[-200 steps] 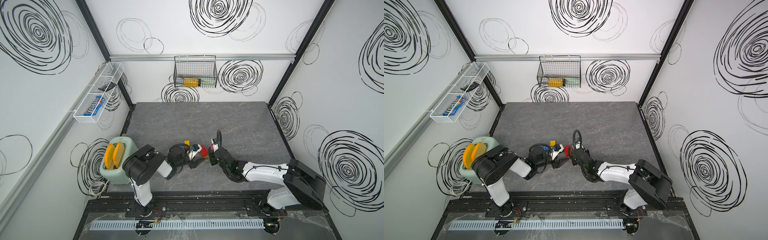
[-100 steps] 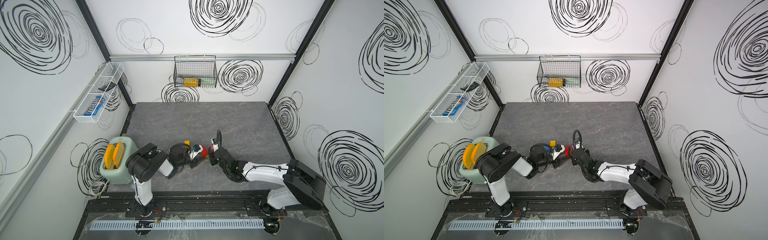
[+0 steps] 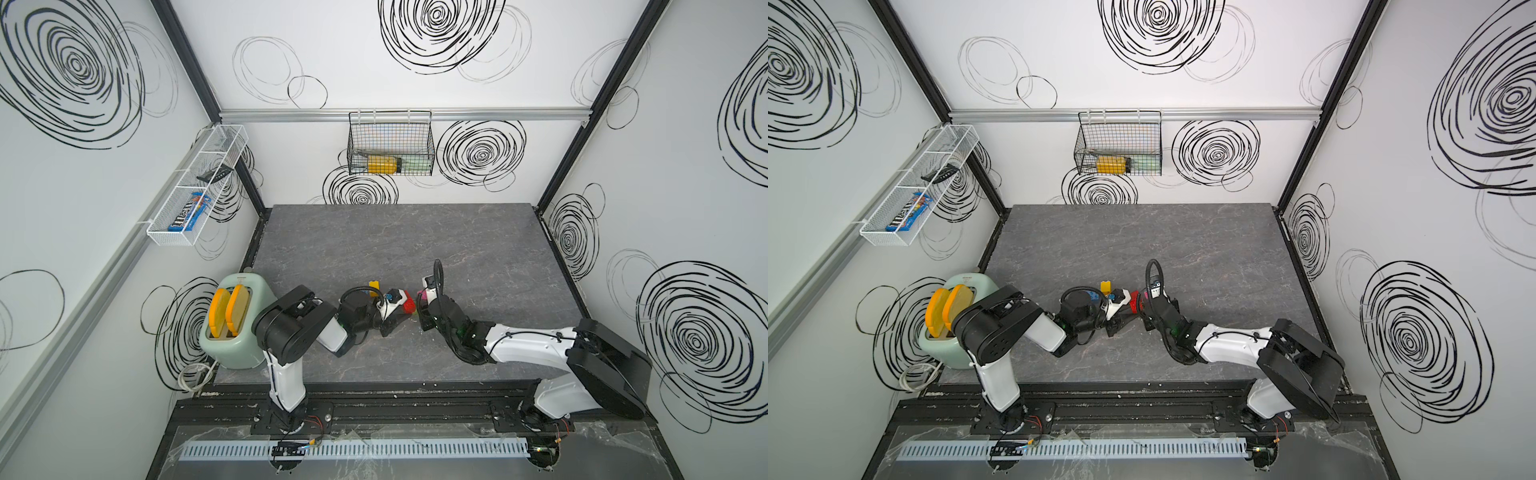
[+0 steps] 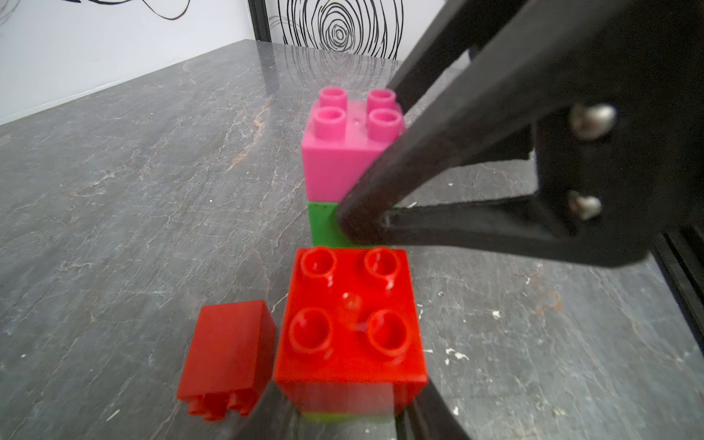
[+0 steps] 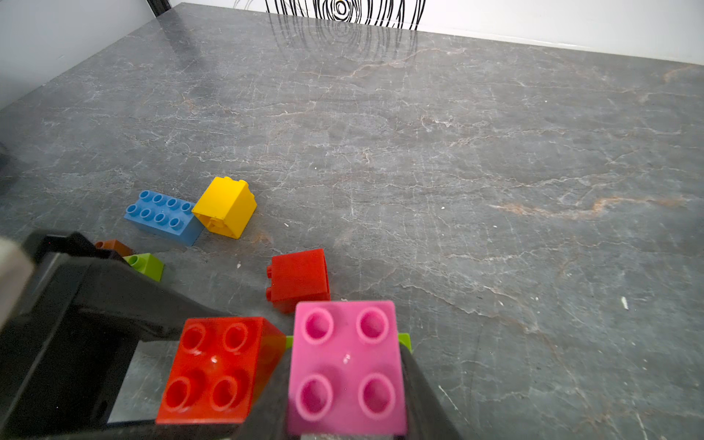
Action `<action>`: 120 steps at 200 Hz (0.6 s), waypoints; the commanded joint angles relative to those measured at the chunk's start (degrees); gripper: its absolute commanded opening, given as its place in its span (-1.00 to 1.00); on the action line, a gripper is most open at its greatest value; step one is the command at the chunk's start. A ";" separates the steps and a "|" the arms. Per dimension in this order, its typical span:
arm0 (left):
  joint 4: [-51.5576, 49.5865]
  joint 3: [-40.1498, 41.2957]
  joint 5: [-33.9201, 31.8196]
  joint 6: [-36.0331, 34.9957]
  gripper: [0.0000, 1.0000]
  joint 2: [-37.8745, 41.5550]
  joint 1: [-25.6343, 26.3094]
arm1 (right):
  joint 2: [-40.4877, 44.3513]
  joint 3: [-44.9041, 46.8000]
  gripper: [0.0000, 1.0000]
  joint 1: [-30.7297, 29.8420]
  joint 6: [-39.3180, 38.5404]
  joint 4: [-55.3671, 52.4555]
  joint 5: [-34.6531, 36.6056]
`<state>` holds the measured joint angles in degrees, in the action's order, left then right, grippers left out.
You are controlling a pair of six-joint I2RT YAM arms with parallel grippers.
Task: Assemble the number 4 with lego
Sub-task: Assemble the lego brick with the lego brick, then pick up the lego brick from the center of the board.
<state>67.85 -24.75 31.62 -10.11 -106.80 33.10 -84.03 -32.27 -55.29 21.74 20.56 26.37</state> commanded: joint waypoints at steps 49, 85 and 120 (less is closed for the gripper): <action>3.29 0.04 -1.90 -0.52 -0.84 -0.44 0.71 | -5.58 3.54 -0.94 -2.08 3.14 -19.98 -7.62; 5.16 0.70 -4.61 2.12 -1.00 0.45 0.36 | -2.28 2.39 -0.57 -2.55 0.37 -20.34 -8.90; 6.28 0.98 -4.73 3.15 -1.00 0.85 0.03 | 4.48 -0.60 -0.18 -2.28 -2.15 -20.87 -9.47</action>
<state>69.32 -23.73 30.13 -8.51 -106.78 33.58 -81.10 -33.76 -55.70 20.73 15.33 25.56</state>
